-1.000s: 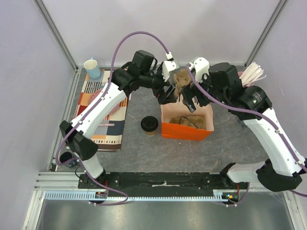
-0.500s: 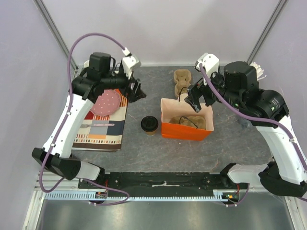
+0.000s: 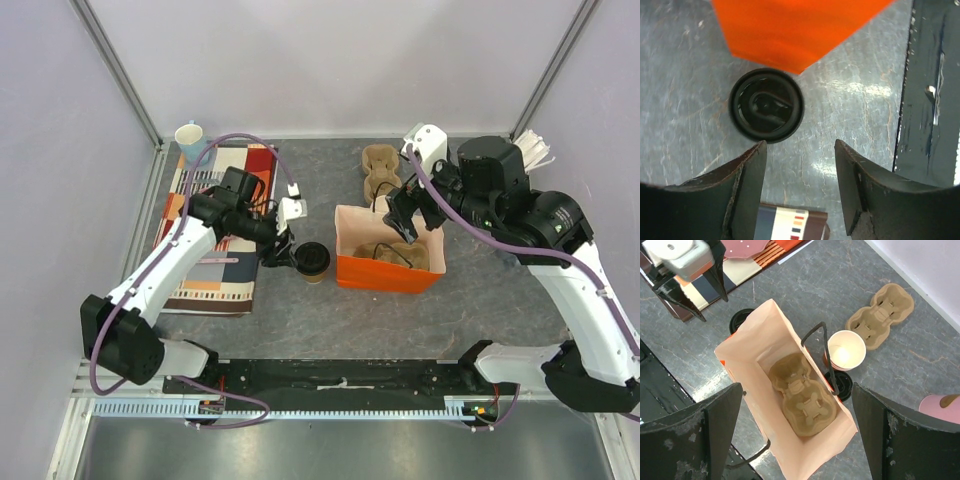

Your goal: Pack the takeout coffee

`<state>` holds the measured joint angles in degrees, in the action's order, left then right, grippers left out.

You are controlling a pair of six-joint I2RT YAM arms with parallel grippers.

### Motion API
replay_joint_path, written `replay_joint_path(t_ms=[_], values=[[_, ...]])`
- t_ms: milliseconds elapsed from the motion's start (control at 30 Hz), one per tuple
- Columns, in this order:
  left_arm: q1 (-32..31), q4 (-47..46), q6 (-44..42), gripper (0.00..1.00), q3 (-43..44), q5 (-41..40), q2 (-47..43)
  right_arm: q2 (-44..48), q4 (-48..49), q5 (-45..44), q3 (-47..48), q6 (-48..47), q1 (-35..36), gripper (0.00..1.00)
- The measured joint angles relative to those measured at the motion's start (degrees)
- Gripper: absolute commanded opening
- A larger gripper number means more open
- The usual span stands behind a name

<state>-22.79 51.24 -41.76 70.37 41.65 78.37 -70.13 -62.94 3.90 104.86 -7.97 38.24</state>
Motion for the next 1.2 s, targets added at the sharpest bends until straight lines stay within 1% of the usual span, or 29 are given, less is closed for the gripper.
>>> replay_joint_path(t_ms=[167,267,433,533,667,733,800,900,933,1100,1200], values=[[-0.2,2.8,-15.1,0.56,-2.4,5.9,0.4,0.5,0.0,0.3,-0.9,0.0,0.0,0.98],[-1.0,2.4,-19.1,0.54,-2.5,6.7,2.0,1.2,0.1,0.3,-1.4,0.0,0.0,0.98],[-5.2,0.7,-23.4,0.54,-2.6,4.8,5.1,2.6,0.2,0.4,-2.6,0.0,0.0,0.98],[-6.9,0.0,-24.9,0.54,-3.2,3.2,6.4,2.9,0.2,0.4,-3.1,0.0,0.0,0.98],[-6.9,-1.5,-25.6,0.53,-3.4,0.9,7.7,3.0,0.3,0.5,-3.6,-0.2,0.0,0.98],[-6.9,-2.3,-25.8,0.50,-3.4,0.2,8.4,3.0,0.3,0.6,-3.9,-0.4,0.0,0.98],[-6.9,-2.8,-26.0,0.49,-3.5,-0.3,9.0,3.0,0.3,0.7,-4.2,-0.5,0.0,0.98],[-7.0,-3.5,-26.1,0.42,-3.9,-1.1,9.4,3.0,0.3,0.8,-4.3,-0.5,0.0,0.98],[-7.0,-3.5,-26.1,0.39,-3.9,-1.1,9.4,3.0,0.3,0.8,-4.4,-0.7,0.0,0.98],[-7.8,-3.9,-26.1,0.33,-4.2,-1.2,10.1,3.0,0.3,0.9,-4.5,-0.9,0.0,0.98],[-8.2,-3.9,-26.1,0.32,-4.5,-1.4,10.3,3.0,0.3,1.0,-4.5,-0.9,0.0,0.98]])
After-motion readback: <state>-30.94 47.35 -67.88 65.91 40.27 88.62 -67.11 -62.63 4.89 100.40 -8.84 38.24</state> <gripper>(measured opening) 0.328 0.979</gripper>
